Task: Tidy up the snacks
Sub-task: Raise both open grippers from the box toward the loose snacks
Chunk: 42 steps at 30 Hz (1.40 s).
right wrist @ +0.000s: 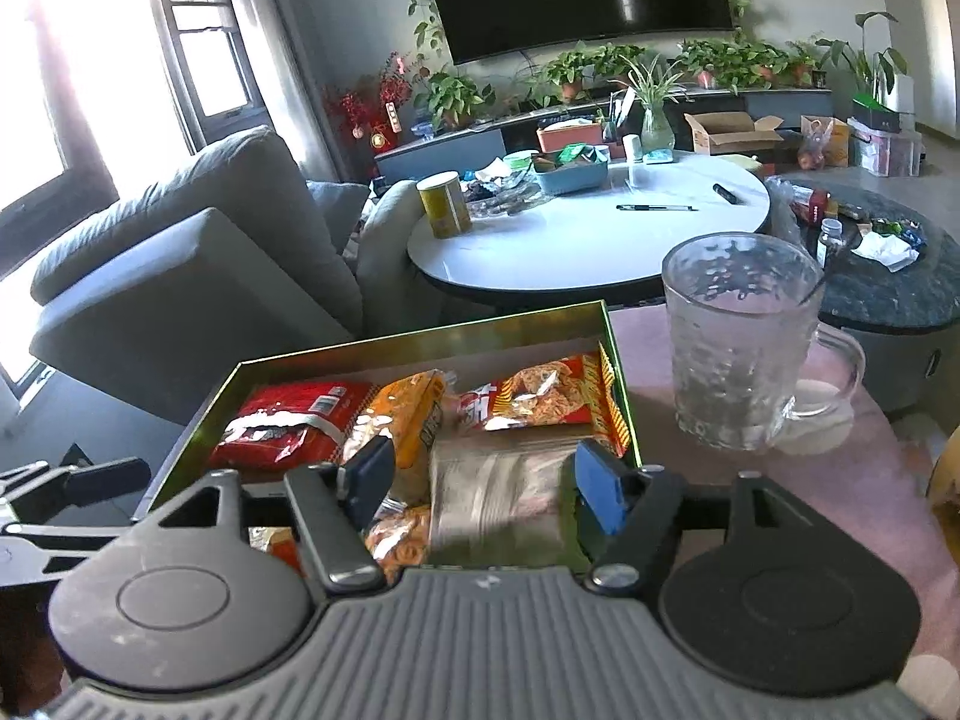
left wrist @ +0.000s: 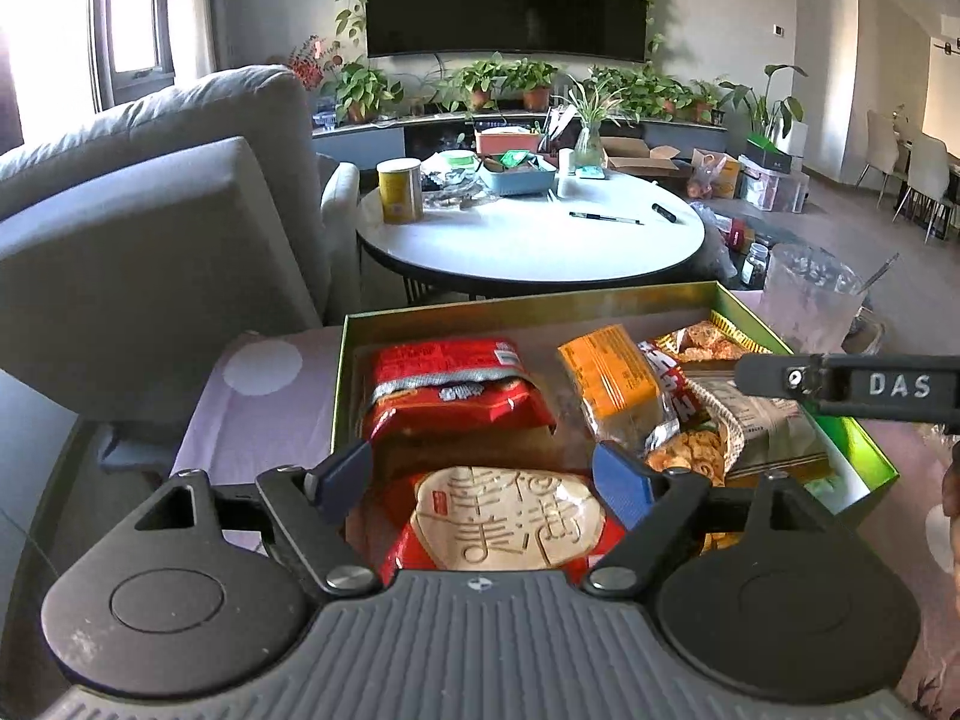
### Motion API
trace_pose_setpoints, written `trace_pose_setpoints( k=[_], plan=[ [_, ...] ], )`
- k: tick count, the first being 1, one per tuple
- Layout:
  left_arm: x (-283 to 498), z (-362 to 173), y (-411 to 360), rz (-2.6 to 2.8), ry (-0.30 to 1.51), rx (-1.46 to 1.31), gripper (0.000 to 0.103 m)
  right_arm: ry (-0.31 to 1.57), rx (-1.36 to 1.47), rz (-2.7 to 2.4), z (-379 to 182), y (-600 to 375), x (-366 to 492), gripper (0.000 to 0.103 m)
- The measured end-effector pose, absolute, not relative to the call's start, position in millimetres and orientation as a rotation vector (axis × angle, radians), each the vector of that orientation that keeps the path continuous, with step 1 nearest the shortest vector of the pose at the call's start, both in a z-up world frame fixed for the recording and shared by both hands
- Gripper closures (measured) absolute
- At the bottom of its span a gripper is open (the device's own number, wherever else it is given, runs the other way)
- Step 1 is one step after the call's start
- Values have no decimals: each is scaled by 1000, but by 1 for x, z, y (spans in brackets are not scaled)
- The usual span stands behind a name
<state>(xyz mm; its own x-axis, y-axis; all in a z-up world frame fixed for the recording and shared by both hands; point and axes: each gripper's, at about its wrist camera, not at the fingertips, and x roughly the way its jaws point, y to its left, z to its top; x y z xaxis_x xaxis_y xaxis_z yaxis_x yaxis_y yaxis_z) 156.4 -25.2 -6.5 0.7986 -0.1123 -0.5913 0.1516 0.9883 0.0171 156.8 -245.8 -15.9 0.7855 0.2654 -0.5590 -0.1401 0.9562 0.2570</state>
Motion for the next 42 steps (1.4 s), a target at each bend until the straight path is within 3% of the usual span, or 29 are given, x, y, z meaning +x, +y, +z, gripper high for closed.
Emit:
trace_pose_setpoints(
  k=[14,25,32,42],
  plan=[
    [133,-8,-18,-135,650,65,23,613,235,246,-9,-256,134,32],
    [112,-5,-9,-118,645,51,23,346,87,265,14,-246,84,32],
    [98,0,-4,-112,642,39,22,355,244,260,19,-267,81,32],
    [71,-6,7,-110,663,30,21,350,109,275,22,-256,59,32]
  ],
)
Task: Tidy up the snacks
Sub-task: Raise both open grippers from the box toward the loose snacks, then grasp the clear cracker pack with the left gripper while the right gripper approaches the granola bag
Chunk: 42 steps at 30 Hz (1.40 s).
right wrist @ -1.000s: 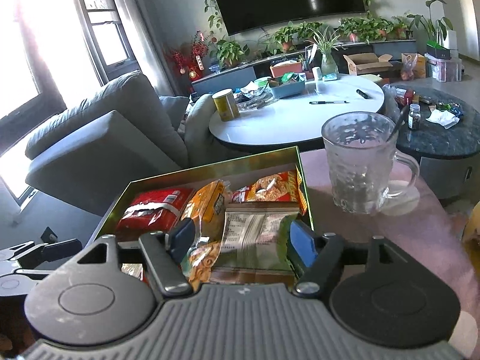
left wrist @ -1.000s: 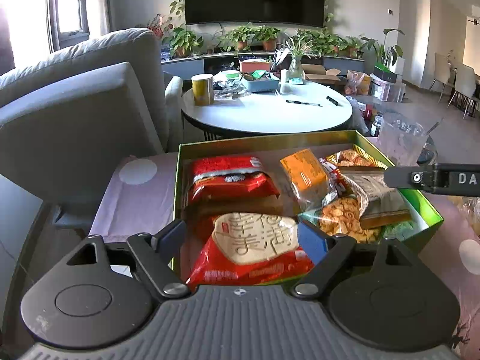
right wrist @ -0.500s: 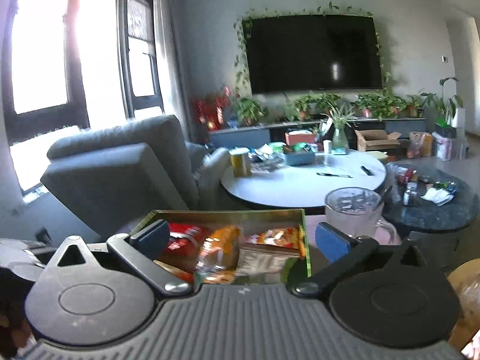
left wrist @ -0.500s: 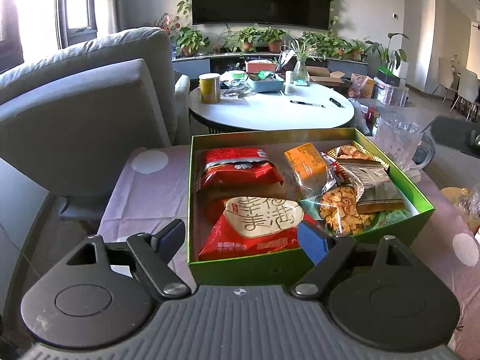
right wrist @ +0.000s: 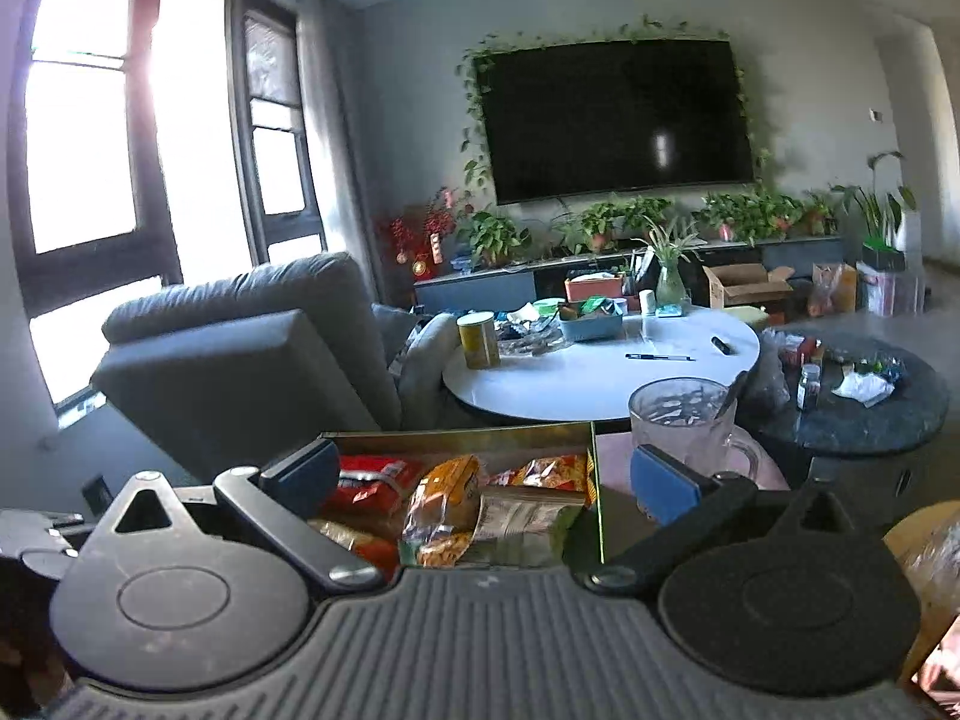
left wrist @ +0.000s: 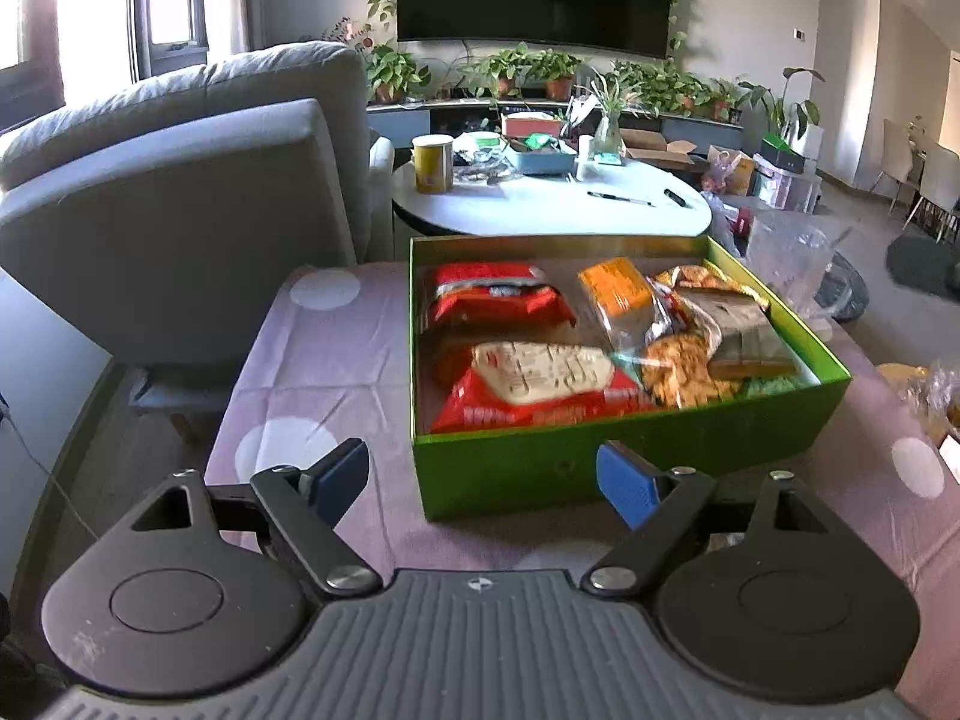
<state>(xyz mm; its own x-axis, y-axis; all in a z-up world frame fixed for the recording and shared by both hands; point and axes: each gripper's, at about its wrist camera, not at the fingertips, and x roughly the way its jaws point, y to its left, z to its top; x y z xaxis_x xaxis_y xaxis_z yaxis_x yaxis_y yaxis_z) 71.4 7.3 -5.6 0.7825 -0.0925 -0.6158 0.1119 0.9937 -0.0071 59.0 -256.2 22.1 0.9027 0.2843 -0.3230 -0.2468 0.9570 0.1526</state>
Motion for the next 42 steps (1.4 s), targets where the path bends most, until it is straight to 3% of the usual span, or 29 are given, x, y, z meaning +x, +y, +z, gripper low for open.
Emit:
trace_pose_setpoints(
  k=[11,22,30,35,42],
  plan=[
    [23,-26,4,-169,739,97,19,511,75,265,-2,-247,52,32],
    [-26,-48,-9,-183,896,109,19,559,34,256,-17,-233,34,32],
    [-41,-52,-29,-292,905,150,21,572,16,260,-23,-229,23,32],
    [-42,-57,-34,-374,924,152,41,589,31,239,-27,-233,23,32],
    [-29,-57,-25,-344,906,192,47,604,40,229,-30,-233,27,32]
  ],
)
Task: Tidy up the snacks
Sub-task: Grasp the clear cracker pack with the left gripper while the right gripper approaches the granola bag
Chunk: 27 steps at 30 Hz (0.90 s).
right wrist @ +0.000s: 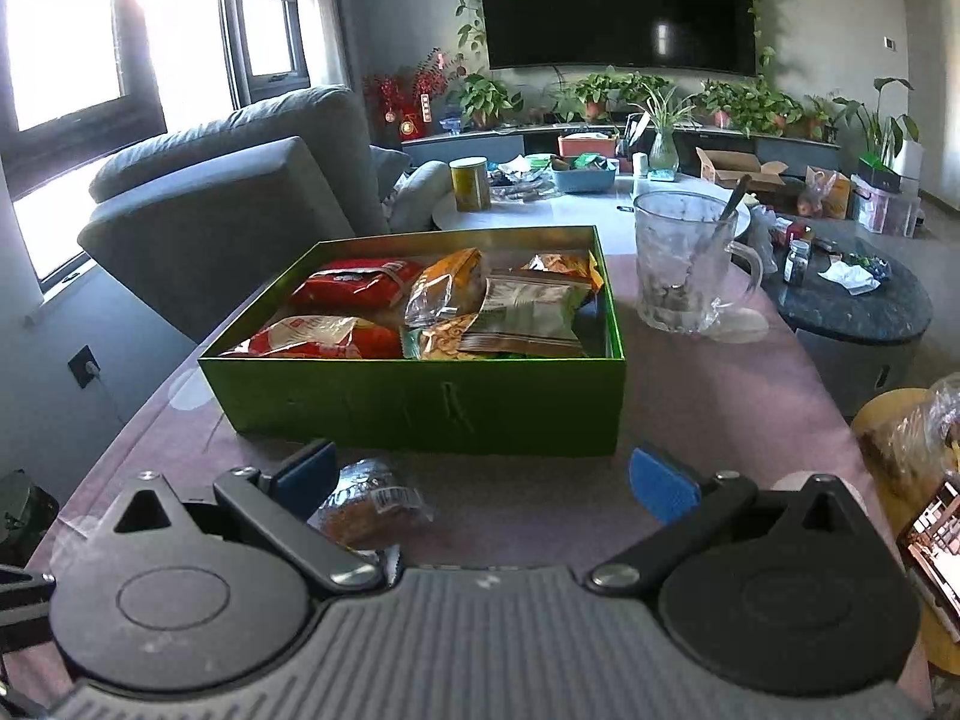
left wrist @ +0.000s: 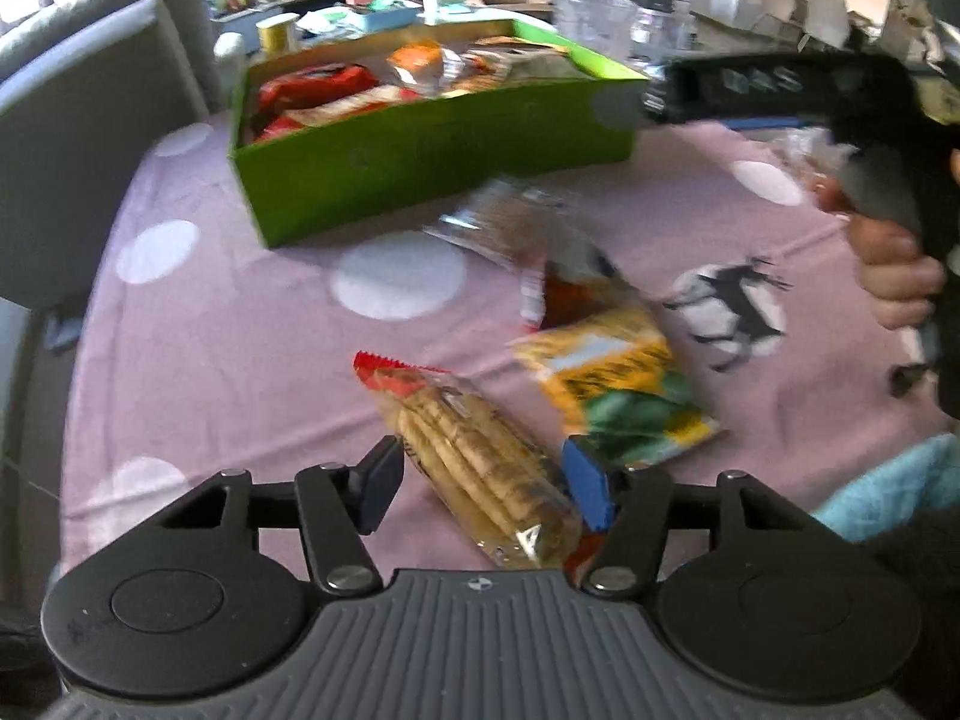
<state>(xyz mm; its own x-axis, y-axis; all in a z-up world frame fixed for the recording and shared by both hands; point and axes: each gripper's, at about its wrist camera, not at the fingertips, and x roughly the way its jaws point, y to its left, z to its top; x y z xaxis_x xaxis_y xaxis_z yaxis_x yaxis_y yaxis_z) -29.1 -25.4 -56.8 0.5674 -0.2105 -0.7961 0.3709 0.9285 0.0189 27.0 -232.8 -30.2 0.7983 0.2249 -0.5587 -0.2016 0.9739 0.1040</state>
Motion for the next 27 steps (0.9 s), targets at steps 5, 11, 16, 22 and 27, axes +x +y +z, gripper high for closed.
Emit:
trace_pose_setpoints(
  k=[5,11,16,22,27],
  plan=[
    [-8,-55,-12,-240,874,217,47,614,39,226,-33,-232,30,32],
    [-7,-55,-6,-213,880,185,30,631,35,221,-37,-231,33,32],
    [-3,-64,-11,-214,901,193,28,650,35,222,-41,-228,37,32],
    [9,-69,-6,-249,895,125,67,662,14,227,-45,-224,38,32],
    [8,-65,-5,-241,862,155,68,677,24,222,-47,-226,42,32]
  ],
)
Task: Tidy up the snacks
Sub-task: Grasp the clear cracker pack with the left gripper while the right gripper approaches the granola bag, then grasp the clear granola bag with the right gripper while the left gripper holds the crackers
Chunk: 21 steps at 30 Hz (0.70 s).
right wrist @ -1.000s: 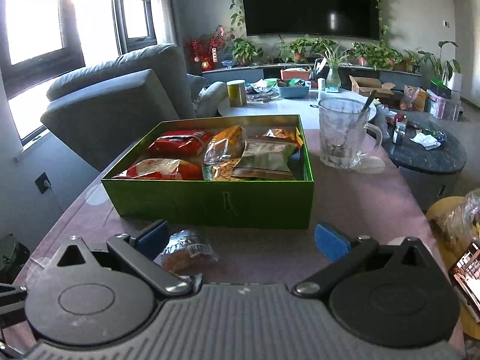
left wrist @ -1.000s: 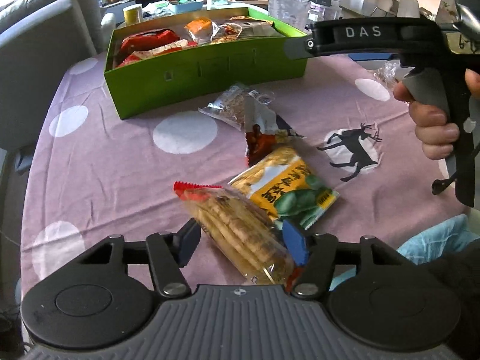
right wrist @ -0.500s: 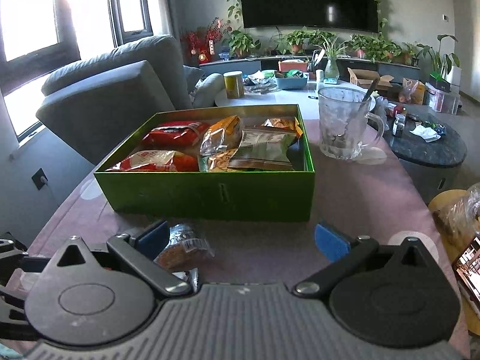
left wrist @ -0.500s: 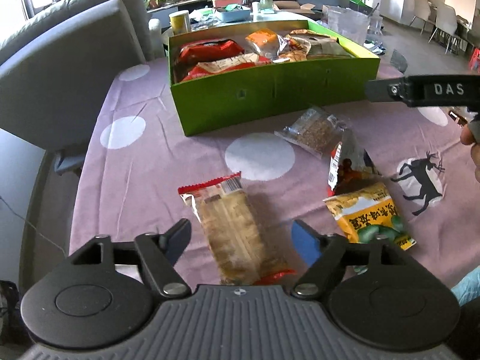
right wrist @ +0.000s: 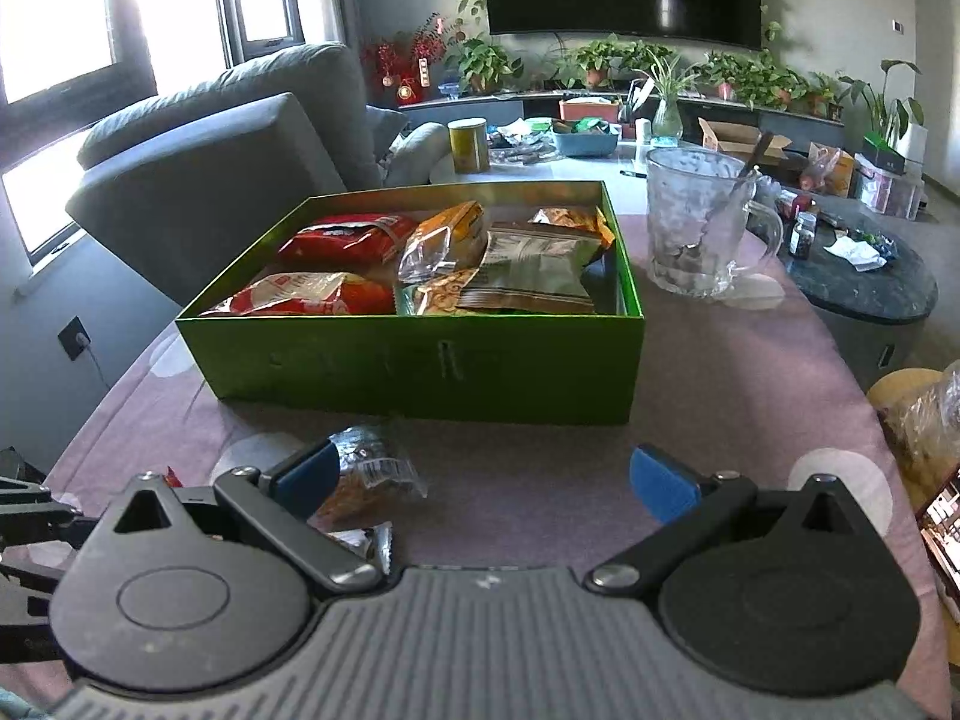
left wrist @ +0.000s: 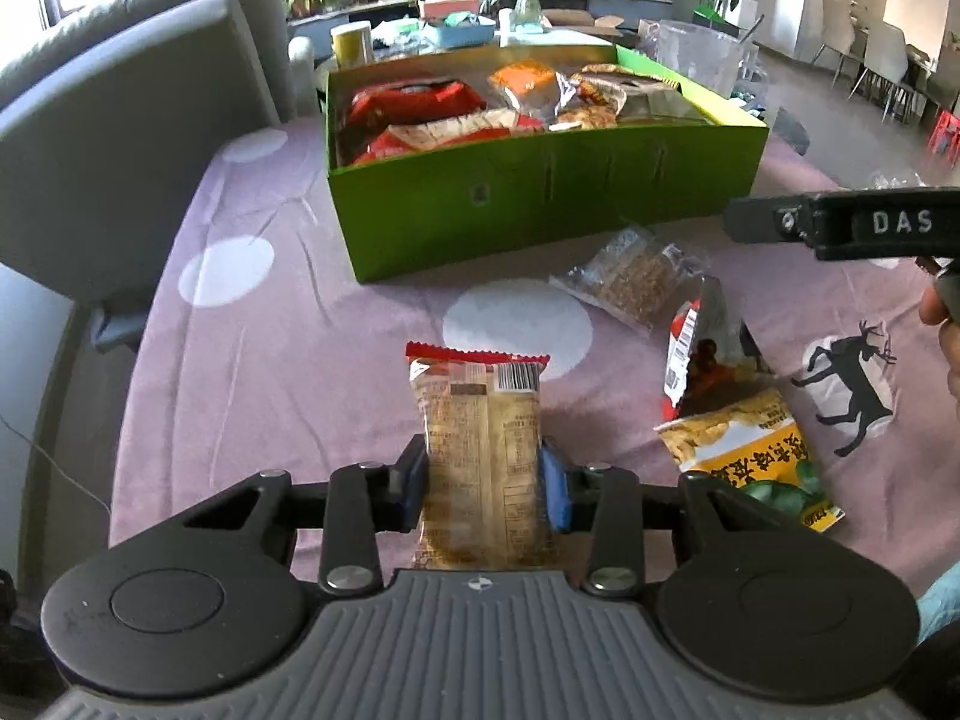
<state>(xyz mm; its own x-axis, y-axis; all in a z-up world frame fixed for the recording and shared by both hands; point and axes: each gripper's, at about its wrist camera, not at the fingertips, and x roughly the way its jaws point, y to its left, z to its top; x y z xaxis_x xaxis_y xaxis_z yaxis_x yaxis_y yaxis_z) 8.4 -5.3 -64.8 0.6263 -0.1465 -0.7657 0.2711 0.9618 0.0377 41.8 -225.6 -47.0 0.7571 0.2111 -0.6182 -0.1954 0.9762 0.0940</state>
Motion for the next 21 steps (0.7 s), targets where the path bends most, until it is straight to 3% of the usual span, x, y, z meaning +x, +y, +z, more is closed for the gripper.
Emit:
trace_pose_setpoints(
  k=[21],
  plan=[
    [24,-51,18,-185,816,109,68,742,-93,381,-64,-187,68,32]
  ],
)
